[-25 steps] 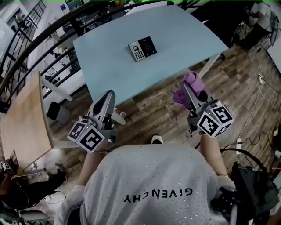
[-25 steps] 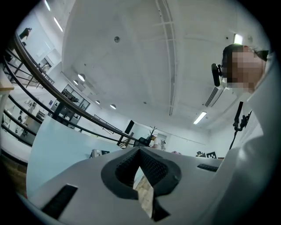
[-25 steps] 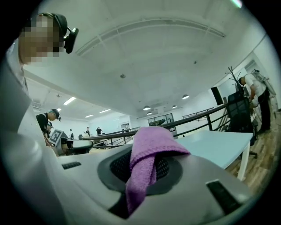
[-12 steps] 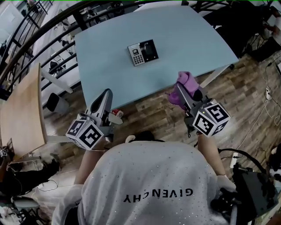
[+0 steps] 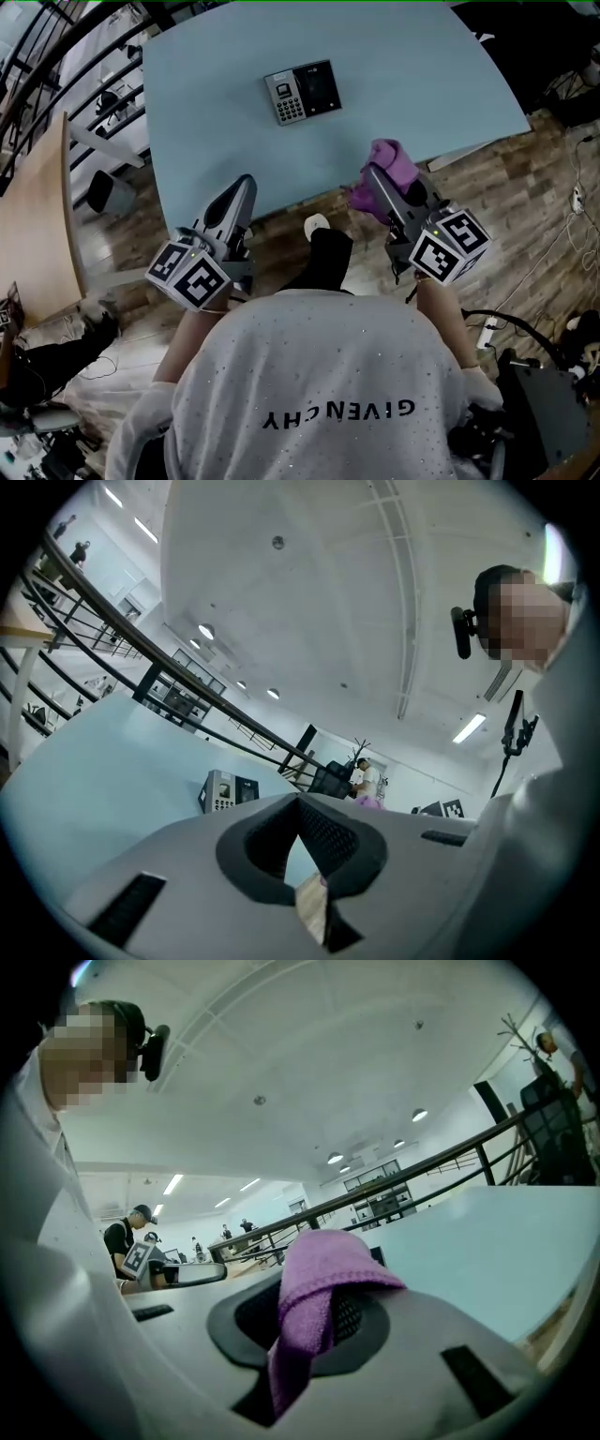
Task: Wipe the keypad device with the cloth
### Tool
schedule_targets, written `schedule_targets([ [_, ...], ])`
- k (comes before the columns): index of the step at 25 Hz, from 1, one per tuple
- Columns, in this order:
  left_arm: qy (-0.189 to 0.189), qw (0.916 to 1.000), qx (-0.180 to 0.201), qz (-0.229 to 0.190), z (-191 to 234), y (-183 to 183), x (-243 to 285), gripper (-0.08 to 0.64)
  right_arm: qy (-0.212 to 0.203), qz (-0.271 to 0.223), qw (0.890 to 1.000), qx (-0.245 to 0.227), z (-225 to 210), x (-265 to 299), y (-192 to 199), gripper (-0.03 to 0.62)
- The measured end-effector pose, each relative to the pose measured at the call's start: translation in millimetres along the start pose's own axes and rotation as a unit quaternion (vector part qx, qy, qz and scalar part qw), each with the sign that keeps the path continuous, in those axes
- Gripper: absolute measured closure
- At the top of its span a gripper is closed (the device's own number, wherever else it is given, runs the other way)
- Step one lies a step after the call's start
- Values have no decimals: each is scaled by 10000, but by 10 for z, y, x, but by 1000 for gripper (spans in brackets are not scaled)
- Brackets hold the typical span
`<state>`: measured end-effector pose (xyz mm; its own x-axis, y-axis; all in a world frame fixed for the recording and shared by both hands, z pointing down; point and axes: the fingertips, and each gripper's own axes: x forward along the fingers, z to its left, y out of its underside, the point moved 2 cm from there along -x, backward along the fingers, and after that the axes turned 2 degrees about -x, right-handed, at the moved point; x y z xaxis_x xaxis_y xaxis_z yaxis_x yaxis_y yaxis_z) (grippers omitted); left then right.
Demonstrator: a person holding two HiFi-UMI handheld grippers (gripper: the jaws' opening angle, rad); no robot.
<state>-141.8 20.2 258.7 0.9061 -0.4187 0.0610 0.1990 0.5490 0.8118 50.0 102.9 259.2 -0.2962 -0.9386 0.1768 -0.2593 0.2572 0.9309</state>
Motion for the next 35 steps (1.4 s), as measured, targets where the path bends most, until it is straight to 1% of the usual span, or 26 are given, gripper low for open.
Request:
schedule_targets([
  [3, -135, 9998, -108, -71, 201, -43, 245, 560, -165, 176, 9996, -174, -112, 233, 8, 550],
  [6, -44, 10000, -55, -55, 345, -68, 517, 560, -354, 369, 9984, -256, -247, 523, 23, 552],
  [8, -128, 9999, -73, 6, 454, -30, 648, 560, -575, 512, 9969, -137, -318, 734, 75, 551],
  [12, -449, 9989, -163, -5, 781, 32, 878, 560, -1039, 754, 9916, 138, -465, 1248, 196, 551],
  [16, -531, 9985, -139, -35, 1048, 36, 1034, 560, -1552, 968, 9825, 357, -487, 1783, 244, 549],
  [17, -502, 9987, -68, -101, 1091, 17, 1072, 560, -1703, 1033, 9792, 379, -472, 1899, 264, 549],
  [19, -438, 9983, 63, -378, 1160, -47, 1154, 560, -2002, 1196, 9718, 345, -454, 2110, 309, 549],
  [20, -429, 9976, 56, -536, 1191, -73, 1200, 560, -2133, 1292, 9680, 292, -450, 2204, 329, 549],
  [22, -470, 9960, -93, -753, 1255, -85, 1303, 560, -2320, 1457, 9616, 163, -441, 2369, 365, 549],
  [23, -514, 9956, -179, -766, 1288, -67, 1361, 560, -2384, 1522, 9591, 123, -433, 2438, 384, 549],
  [25, -653, 9953, -321, -631, 1344, -2, 1476, 560, -2492, 1652, 9541, 144, -411, 2534, 428, 549],
  [28, -830, 9944, -413, -515, 1360, -1, 1571, 560, -2675, 1798, 9464, 229, -359, 2584, 430, 550],
  [30, -851, 9937, -461, -557, 1340, -64, 1584, 560, -2717, 1900, 9430, 294, -345, 2589, 404, 549],
  [33, -878, 9931, -536, -556, 1313, -134, 1614, 560, -2731, 2103, 9373, 513, -330, 2577, 401, 549],
  [35, -921, 9927, -564, -546, 1314, -181, 1655, 560, -2738, 2215, 9343, 546, -323, 2572, 401, 549],
])
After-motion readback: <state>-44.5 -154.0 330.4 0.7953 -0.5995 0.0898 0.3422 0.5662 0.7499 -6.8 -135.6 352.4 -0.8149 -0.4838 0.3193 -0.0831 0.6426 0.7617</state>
